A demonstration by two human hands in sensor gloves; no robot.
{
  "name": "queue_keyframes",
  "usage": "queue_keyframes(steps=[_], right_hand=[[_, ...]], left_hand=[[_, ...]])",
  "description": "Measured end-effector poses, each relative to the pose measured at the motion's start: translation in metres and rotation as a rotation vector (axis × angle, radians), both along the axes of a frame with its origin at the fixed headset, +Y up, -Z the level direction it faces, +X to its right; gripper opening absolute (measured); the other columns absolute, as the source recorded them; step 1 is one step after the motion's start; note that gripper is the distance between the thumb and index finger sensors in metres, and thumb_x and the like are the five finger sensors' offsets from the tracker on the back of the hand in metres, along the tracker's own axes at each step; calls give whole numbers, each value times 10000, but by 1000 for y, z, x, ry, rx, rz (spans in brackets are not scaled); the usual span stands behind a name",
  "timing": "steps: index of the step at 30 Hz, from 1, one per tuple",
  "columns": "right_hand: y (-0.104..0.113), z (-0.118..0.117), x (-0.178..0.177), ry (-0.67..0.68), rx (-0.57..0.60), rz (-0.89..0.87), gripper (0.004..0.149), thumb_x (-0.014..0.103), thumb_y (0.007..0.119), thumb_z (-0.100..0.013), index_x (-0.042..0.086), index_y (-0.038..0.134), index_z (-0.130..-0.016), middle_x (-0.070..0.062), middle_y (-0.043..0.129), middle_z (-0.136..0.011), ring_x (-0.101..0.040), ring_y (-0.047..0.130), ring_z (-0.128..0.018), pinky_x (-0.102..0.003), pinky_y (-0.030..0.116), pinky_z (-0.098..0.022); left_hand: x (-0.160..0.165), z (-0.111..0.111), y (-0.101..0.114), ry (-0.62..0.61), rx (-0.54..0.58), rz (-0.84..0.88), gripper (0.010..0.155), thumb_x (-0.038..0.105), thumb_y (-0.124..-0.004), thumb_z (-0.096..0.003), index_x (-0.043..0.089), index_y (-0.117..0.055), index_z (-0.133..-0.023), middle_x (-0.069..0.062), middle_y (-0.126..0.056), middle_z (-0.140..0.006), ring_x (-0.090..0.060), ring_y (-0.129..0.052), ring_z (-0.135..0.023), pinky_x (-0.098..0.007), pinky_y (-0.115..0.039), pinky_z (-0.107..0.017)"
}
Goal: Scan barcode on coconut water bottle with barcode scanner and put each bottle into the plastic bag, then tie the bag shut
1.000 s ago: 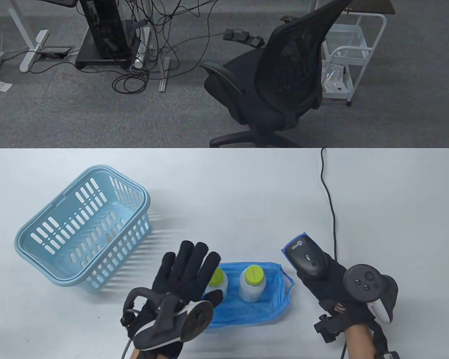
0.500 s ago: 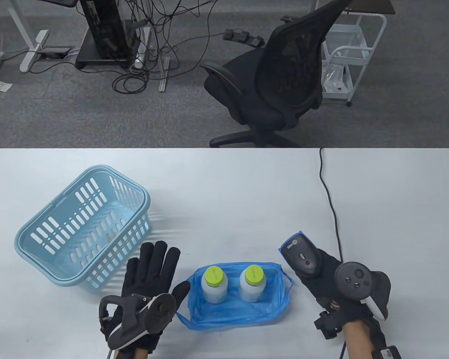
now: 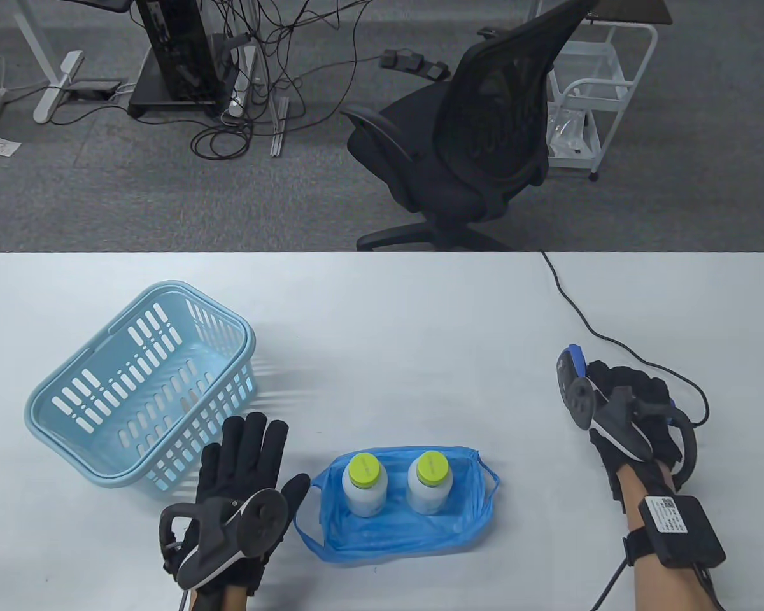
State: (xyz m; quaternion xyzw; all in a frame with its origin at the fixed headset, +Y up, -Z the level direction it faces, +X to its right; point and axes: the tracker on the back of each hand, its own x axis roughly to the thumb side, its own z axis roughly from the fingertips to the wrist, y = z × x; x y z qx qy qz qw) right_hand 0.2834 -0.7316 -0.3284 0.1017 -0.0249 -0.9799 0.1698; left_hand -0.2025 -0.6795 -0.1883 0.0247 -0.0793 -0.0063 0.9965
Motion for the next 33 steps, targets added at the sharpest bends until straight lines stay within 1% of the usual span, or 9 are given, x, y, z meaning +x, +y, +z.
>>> queue_keyframes(steps=[8,11,16,21,23,26,29,31,33], right_hand=[[-21,-22,21,-31,-140,-9,730,389,770,-562,248,259,-1065,42,430,-1065,-272,503,-1084,-583,380,-835],[-29,-28,22,-24,-218,8,749,387,761,-565,247,220,-1063,38,389,-1073,-275,462,-1093,-585,352,-835],[-37,-31,23,-26,-271,-9,760,384,740,-567,240,175,-1055,36,333,-1081,-281,416,-1101,-594,328,-832],[-37,-28,24,-18,-340,-46,797,389,718,-568,190,126,-1063,-17,236,-1136,-341,348,-1125,-657,289,-806],[-33,-25,25,-12,-362,-51,860,417,745,-549,183,101,-1069,-41,196,-1151,-362,325,-1126,-670,293,-795],[-19,-16,28,10,-332,-38,916,443,768,-528,194,74,-1072,-53,167,-1165,-390,293,-1127,-682,313,-779],[4,-1,32,40,-294,-35,923,439,770,-525,182,76,-1077,-80,145,-1169,-422,281,-1115,-695,321,-764],[26,15,29,85,-237,-94,916,454,746,-534,168,69,-1080,-109,116,-1167,-453,259,-1100,-714,328,-746],[46,33,19,140,-122,-171,883,468,719,-545,185,81,-1086,-108,103,-1172,-468,231,-1099,-720,316,-743]], left_hand=[[0,-7,-7,34,-14,-51,806,674,-497,-634,259,-228,-1270,-67,-149,-1337,-393,-186,-1221,-617,-278,-827],[0,-6,-5,28,22,-38,802,672,-505,-632,256,-252,-1269,-59,-175,-1338,-388,-194,-1226,-617,-277,-825],[1,-5,-4,19,49,-29,795,669,-514,-633,259,-265,-1268,-56,-196,-1340,-382,-211,-1230,-614,-280,-827],[0,-5,-6,22,38,-36,796,669,-512,-633,258,-263,-1268,-57,-196,-1339,-383,-209,-1228,-614,-280,-825],[-1,-5,-7,22,34,-38,796,671,-510,-633,259,-262,-1268,-57,-194,-1339,-386,-207,-1227,-614,-281,-824],[-2,-6,-8,18,33,-23,799,669,-511,-633,253,-263,-1269,-60,-196,-1339,-383,-206,-1228,-614,-279,-824],[-1,-6,-8,12,33,-24,797,668,-513,-634,253,-264,-1269,-58,-193,-1339,-384,-204,-1227,-613,-277,-825],[1,-6,-7,6,26,-50,799,668,-515,-633,255,-261,-1268,-59,-185,-1339,-384,-194,-1226,-613,-269,-825],[0,-7,-4,7,49,-50,803,671,-511,-635,253,-251,-1270,-60,-178,-1340,-386,-190,-1226,-615,-266,-825]])
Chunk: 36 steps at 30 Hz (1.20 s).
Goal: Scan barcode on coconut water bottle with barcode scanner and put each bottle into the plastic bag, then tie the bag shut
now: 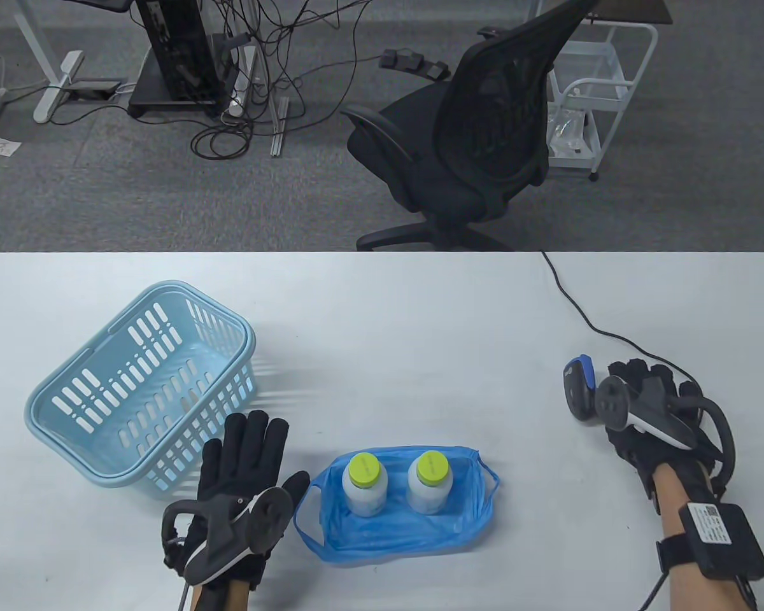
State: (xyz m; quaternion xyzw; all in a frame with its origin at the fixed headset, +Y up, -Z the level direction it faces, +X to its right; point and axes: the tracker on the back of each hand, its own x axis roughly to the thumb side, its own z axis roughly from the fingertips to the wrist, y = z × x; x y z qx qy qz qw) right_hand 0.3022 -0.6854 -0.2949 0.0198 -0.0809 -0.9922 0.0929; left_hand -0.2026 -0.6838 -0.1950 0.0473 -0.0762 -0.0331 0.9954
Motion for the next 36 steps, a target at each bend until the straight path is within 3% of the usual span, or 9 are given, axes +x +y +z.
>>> queue_keyframes(steps=[2,7,12,18,22,25,26,31,36], right_hand=[[22,24,-16,48,137,-23,865,509,692,-542,205,102,-1096,-106,107,-1182,-477,220,-1099,-724,314,-743],[57,71,-48,86,201,-168,860,565,631,-550,218,71,-1102,-134,39,-1176,-516,146,-1084,-739,294,-734],[68,103,-77,116,318,-282,839,572,617,-558,218,103,-1118,-141,63,-1187,-524,154,-1084,-742,300,-731],[24,88,-101,60,292,-376,792,550,614,-564,205,170,-1122,-143,102,-1194,-524,209,-1079,-740,302,-726],[-10,75,-101,28,195,-420,769,538,611,-561,177,236,-1128,-197,288,-1193,-516,326,-1084,-725,344,-734],[-31,69,-97,-9,145,-466,748,537,627,-555,150,341,-1127,-151,566,-1137,-474,573,-1053,-688,439,-747],[-42,64,-95,-3,52,-516,744,540,642,-550,148,374,-1123,-138,623,-1112,-458,627,-1033,-675,463,-745],[-63,59,-95,-5,-84,-625,728,544,678,-542,133,467,-1105,-97,746,-1041,-414,724,-992,-651,517,-739],[-70,56,-109,8,-131,-613,766,563,722,-521,126,473,-1099,-58,832,-955,-355,801,-943,-619,586,-724]], left_hand=[[0,-2,1,-1,8,5,809,673,-515,-636,253,-244,-1272,-61,-168,-1339,-387,-185,-1223,-617,-258,-824],[2,-5,-2,-16,-32,14,814,674,-514,-638,253,-228,-1273,-64,-150,-1339,-390,-144,-1224,-623,-253,-823],[5,-7,1,-24,-18,-16,821,676,-515,-639,248,-217,-1273,-69,-139,-1339,-395,-133,-1221,-624,-248,-824],[7,-7,0,-37,-22,4,828,678,-522,-639,243,-215,-1274,-70,-142,-1338,-395,-129,-1220,-626,-246,-824],[2,-10,-2,-35,-69,33,847,684,-546,-637,218,-241,-1275,-90,-234,-1343,-421,-207,-1227,-654,-290,-823],[-2,-13,-6,-58,-186,118,847,691,-577,-631,194,-340,-1275,-112,-417,-1330,-440,-437,-1217,-680,-408,-818],[-3,-14,-10,-58,-255,175,847,693,-591,-628,182,-383,-1271,-112,-481,-1315,-451,-510,-1198,-681,-445,-815],[-13,-20,-36,-76,-610,321,843,698,-639,-628,158,-476,-1254,-113,-590,-1273,-451,-622,-1153,-674,-473,-812],[-17,-27,-54,-89,-752,336,669,628,-756,-627,220,-677,-1151,-32,-792,-1130,-359,-818,-1012,-605,-628,-767]])
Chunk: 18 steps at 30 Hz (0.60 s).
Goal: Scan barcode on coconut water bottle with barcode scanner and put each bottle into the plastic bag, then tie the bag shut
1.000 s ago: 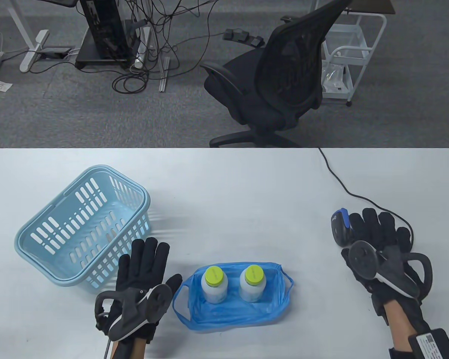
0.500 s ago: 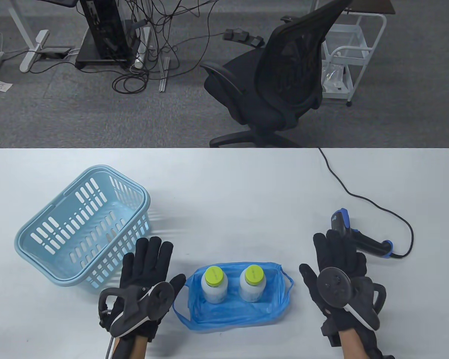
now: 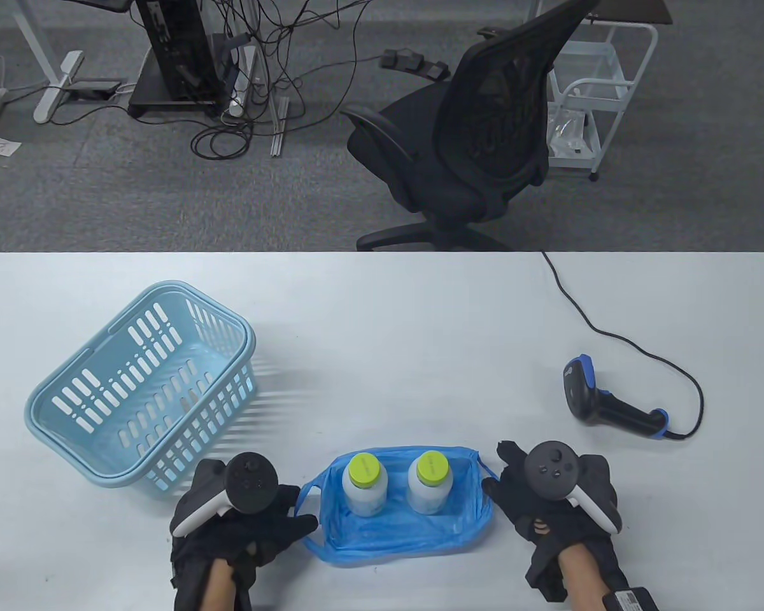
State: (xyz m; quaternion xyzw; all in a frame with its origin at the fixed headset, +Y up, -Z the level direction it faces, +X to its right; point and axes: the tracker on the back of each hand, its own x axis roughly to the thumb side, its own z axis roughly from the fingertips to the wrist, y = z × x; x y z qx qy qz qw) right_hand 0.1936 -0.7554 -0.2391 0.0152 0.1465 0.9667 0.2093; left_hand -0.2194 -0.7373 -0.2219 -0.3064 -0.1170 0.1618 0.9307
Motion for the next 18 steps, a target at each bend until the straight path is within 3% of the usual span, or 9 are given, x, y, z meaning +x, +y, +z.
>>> queue_keyframes(steps=[4,7,10,14,18], right_hand=[[-2,-3,-5,-63,-5,-67,771,515,817,-498,123,503,-1083,16,898,-858,-273,881,-879,-576,654,-706],[3,-1,2,-166,51,-177,677,378,904,-487,138,595,-1039,96,951,-723,-182,965,-780,-527,720,-679],[13,2,11,-200,111,-252,634,352,904,-492,167,618,-1027,98,946,-725,-183,956,-785,-527,710,-685],[39,12,19,-229,256,-428,593,339,893,-497,178,641,-1009,90,942,-731,-193,951,-786,-534,705,-679],[77,23,21,-188,395,-542,580,333,885,-504,181,641,-1007,86,935,-739,-204,945,-787,-542,696,-680]], left_hand=[[0,-3,1,4,11,126,414,483,-799,-651,283,-815,-1013,34,-912,-986,-303,-907,-910,-577,-690,-724],[-3,-3,8,41,79,221,360,456,-789,-660,288,-840,-975,40,-929,-952,-300,-909,-900,-580,-689,-720],[-9,-1,17,95,147,363,355,461,-768,-668,293,-830,-976,40,-904,-977,-312,-872,-945,-590,-655,-744],[-24,3,37,226,246,695,359,460,-782,-673,256,-860,-958,-88,-583,-1212,-474,-485,-1132,-685,-368,-795],[-25,9,53,181,228,958,369,471,-771,-681,239,-851,-956,-138,-473,-1260,-528,-365,-1144,-725,-264,-765]])
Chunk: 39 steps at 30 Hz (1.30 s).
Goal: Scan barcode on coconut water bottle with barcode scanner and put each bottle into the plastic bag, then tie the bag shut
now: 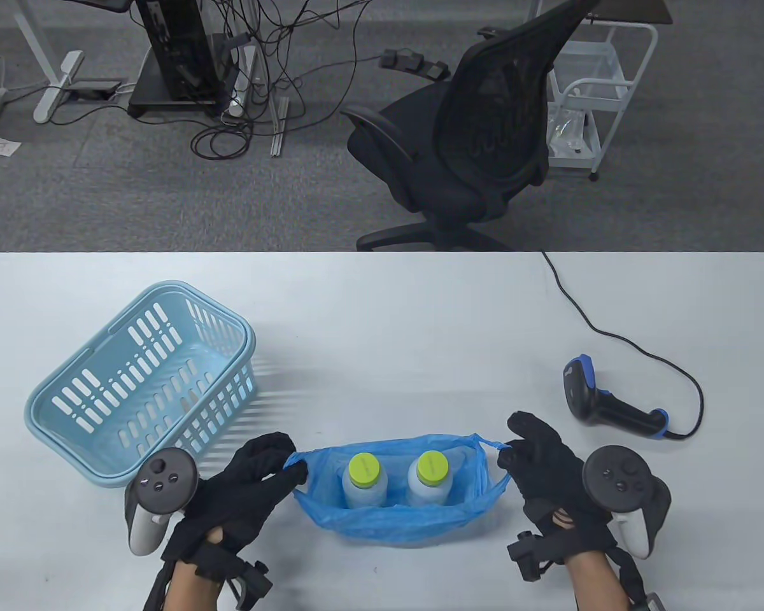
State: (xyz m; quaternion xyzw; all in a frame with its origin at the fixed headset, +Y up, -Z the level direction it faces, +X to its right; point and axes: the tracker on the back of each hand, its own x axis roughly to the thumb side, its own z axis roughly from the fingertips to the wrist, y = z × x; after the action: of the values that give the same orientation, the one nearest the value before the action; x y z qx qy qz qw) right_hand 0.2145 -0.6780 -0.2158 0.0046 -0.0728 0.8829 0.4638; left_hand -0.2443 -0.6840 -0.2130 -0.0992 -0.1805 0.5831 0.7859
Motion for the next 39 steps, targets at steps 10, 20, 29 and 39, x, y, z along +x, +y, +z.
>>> queue_keyframes(steps=[10,20,29,39], right_hand=[[78,10,-24,276,354,-194,550,333,868,-511,193,655,-998,74,941,-753,-220,940,-804,-548,700,-679],[110,11,-92,495,435,118,501,330,864,-519,250,688,-982,92,948,-804,-219,914,-871,-554,687,-703],[109,2,-125,659,429,294,476,382,853,-520,330,694,-966,155,939,-818,-244,749,-1025,-618,602,-745],[109,-8,-99,524,440,413,452,440,878,-496,363,760,-926,110,921,-875,-271,790,-1005,-629,601,-745]], left_hand=[[40,-7,44,-168,116,383,458,463,-804,-668,141,-808,-993,-94,-558,-1249,-516,-481,-1170,-725,-306,-781],[107,-9,56,-159,364,-132,780,479,-846,-640,215,-416,-1235,-24,-673,-1151,-349,-850,-992,-642,-626,-773],[142,-16,40,-229,328,-217,827,601,-901,-548,119,-618,-1159,59,-898,-841,-89,-1007,-484,-480,-864,-542],[132,-20,17,-200,239,10,407,427,-748,-673,233,-824,-1023,67,-973,-738,-109,-1029,-409,-484,-871,-513]])
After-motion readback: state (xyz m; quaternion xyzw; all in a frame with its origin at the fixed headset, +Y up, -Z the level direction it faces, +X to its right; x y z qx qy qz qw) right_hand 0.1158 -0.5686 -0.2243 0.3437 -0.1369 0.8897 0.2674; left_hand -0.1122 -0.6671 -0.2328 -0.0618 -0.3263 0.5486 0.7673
